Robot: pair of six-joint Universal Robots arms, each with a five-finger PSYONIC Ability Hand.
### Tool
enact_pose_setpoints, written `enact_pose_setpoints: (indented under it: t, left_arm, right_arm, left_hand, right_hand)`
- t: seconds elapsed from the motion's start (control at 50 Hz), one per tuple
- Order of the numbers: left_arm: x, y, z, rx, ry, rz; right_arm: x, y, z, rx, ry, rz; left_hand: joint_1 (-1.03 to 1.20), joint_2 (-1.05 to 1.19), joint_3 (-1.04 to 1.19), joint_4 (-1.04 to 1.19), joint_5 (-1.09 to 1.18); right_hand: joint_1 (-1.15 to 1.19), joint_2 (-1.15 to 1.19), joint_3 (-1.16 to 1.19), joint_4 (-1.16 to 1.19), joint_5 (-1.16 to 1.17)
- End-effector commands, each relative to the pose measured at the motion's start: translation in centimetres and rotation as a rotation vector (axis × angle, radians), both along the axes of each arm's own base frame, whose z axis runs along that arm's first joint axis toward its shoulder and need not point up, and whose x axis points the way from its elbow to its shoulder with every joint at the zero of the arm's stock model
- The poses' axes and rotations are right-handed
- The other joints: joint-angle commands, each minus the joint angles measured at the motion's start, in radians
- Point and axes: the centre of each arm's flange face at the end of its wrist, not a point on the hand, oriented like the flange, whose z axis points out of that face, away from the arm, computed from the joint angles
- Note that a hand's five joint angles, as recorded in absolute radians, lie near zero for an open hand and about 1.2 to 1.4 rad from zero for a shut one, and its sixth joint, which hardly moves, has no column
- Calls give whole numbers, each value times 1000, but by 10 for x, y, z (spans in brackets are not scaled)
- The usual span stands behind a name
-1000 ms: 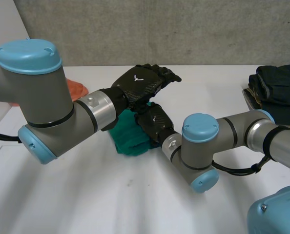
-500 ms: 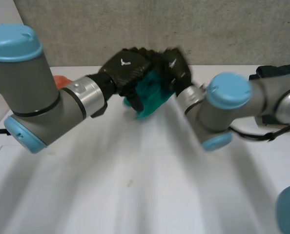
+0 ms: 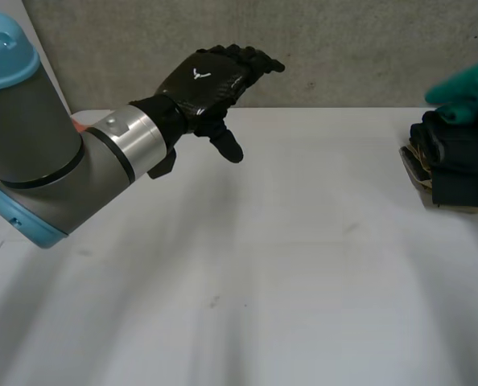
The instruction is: Fold the laundry.
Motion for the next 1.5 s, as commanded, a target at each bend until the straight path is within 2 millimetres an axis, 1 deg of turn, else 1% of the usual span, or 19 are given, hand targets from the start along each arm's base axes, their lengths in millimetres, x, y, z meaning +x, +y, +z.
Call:
enact_pose_setpoints:
  t: [0.02,0.12,0.2,0.24,0.4,0.56,0.62,0.64,0.66,0.72,0.74,0.82,0.9,0.92,0.98,1.08,1.22,1.36,1.5]
  left_arm:
    - [-6,8,-10,21,-18,-22]
    - [-7,10,-12,26,-21,-28]
    - [-8,12,-10,25,-19,-31]
    - [-10,17,-8,20,-17,-42]
    - [-15,30,1,3,-4,-73]
    - [-18,50,27,-65,44,-118]
    - [-20,55,41,-121,79,-130]
    - [-19,56,45,-138,89,-130]
    - [-18,57,50,-154,99,-130]
    - [-11,57,71,-211,140,-114]
    - [-9,56,75,-220,150,-103]
    - [15,30,89,-244,174,7]
    - [67,-26,91,-250,166,264]
    - [95,-51,88,-242,154,386]
    - [131,-79,78,-215,117,528]
    - [175,-141,6,-177,-155,682]
    - [206,-200,-101,-180,-467,690]
    - [218,-235,-167,-189,-471,606]
    - [220,-257,-205,-208,-463,595]
  right_arm:
    - [-42,7,-66,183,34,-8]
    - [-41,24,-64,218,55,48]
    - [-38,32,-45,198,50,47]
    - [-39,36,-38,193,45,34]
    - [-49,55,4,240,16,-76]
    - [-78,66,67,161,163,-462]
    - [-46,69,95,28,248,-446]
    - [-26,71,102,-15,252,-401]
    - [15,79,115,-102,257,-304]
    - [68,93,121,-183,262,-157]
    - [98,106,117,-207,273,-60]
    - [158,144,98,-214,311,179]
    - [200,182,63,-125,341,371]
    - [206,189,55,-94,344,396]
    - [221,214,23,51,367,468]
    - [221,238,-25,295,404,507]
    - [210,261,-72,492,432,506]
    - [200,273,-92,559,437,504]
    - [197,277,-99,573,436,501]
  left_hand:
    - [11,-8,-11,-1,-23]
    - [11,-8,-11,-1,-23]
    - [11,-8,-11,-1,-23]
    - [11,-8,-11,-1,-23]
    - [11,-8,-11,-1,-23]
    - [8,-11,-14,-4,-26]
    - [8,-11,-14,-4,-26]
    - [8,-11,-14,-4,-26]
    - [8,-11,-14,-4,-26]
    - [8,-11,-14,-4,-26]
    - [5,-14,-17,-7,-29]
    - [13,-5,-8,2,-20]
    - [19,1,-2,8,-14]
    - [22,4,1,11,-11]
    - [22,4,1,11,-11]
    - [22,4,1,11,-11]
    - [5,-14,-17,-7,-29]
    - [13,-5,-8,2,-20]
    - [46,27,25,34,12]
  right_hand:
    - [343,248,220,199,293]
    - [343,248,220,199,293]
    - [-712,-807,-835,-856,-762]
    - [-841,-936,-964,-985,-891]
    - [-879,-974,-1002,-1023,-928]
    - [-879,-974,-1002,-1023,-928]
    - [-879,-974,-1002,-1023,-928]
    - [-879,-974,-1002,-1023,-928]
    - [-879,-974,-1002,-1023,-928]
    - [-879,-974,-1002,-1023,-928]
    - [-879,-974,-1002,-1023,-928]
    - [-879,-974,-1002,-1023,-928]
    - [-879,-974,-1002,-1023,-928]
    - [-879,-974,-1002,-1023,-928]
    - [-879,-974,-1002,-1023,-928]
    - [-879,-974,-1002,-1023,-928]
    - [-879,-974,-1002,-1023,-928]
    - [-879,-974,-1002,-1023,-928]
    - [-879,-974,-1002,-1023,-928]
